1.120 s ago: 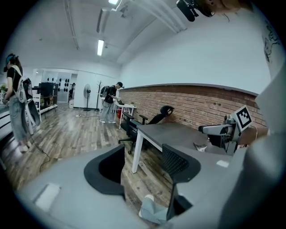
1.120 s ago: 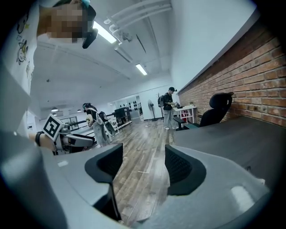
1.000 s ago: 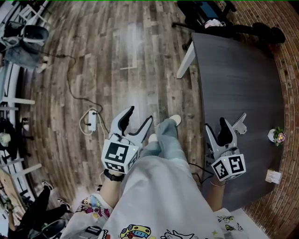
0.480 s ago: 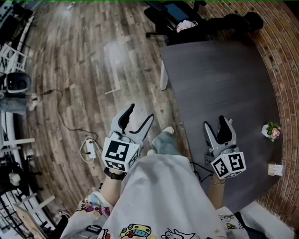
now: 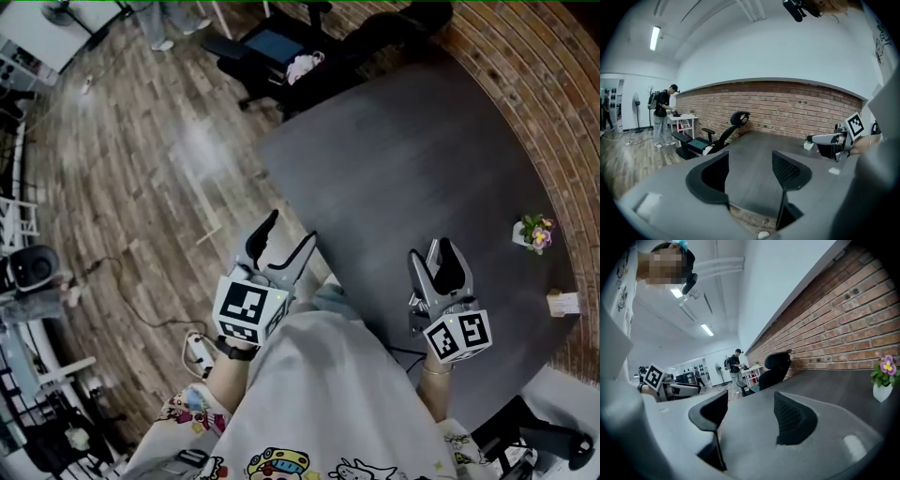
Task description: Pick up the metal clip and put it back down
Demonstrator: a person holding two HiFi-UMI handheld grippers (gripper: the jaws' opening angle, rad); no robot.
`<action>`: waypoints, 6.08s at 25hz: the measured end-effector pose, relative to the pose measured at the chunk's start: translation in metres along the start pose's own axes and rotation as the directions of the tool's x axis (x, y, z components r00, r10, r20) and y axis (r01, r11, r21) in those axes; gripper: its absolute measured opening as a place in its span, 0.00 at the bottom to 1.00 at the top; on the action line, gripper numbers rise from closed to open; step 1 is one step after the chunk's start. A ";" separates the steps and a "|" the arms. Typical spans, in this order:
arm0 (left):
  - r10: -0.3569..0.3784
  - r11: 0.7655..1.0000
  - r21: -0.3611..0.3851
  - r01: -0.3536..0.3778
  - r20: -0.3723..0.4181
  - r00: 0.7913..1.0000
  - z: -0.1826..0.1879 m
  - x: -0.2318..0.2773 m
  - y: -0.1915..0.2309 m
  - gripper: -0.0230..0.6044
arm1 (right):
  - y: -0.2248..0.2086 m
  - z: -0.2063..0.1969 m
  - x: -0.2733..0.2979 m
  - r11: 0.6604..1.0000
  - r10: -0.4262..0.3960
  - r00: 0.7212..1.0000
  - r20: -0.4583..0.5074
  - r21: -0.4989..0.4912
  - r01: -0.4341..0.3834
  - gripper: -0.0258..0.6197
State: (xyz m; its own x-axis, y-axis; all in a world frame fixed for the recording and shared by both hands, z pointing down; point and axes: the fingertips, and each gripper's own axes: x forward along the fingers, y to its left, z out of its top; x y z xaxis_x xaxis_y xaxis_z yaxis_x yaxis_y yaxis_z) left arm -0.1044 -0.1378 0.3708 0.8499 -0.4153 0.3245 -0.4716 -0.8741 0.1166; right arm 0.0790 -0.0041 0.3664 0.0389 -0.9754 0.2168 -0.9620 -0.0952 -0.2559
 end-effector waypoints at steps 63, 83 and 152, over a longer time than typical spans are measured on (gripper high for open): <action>-0.713 0.615 0.175 0.769 -0.292 0.637 0.025 0.206 -0.179 0.50 | -0.114 -0.047 -0.110 0.693 -0.670 0.742 -0.043 0.323 0.644 0.51; -0.723 0.575 0.134 0.808 -0.381 0.577 -0.011 0.218 -0.198 0.49 | -0.126 -0.120 -0.088 0.673 -0.582 0.792 -0.182 0.440 0.595 0.49; -0.756 0.524 0.116 0.844 -0.394 0.523 -0.022 0.199 -0.207 0.46 | -0.108 -0.150 -0.062 0.659 -0.244 0.921 -0.302 0.646 0.386 0.18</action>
State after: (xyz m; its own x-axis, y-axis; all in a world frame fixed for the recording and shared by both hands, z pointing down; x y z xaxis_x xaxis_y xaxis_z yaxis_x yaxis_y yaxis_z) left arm 0.1575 -0.0342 0.4316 0.7082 0.5427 0.4516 0.4976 -0.8375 0.2260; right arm 0.1403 0.0962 0.5221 0.1891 -0.8156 0.5469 -0.4440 -0.5677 -0.6932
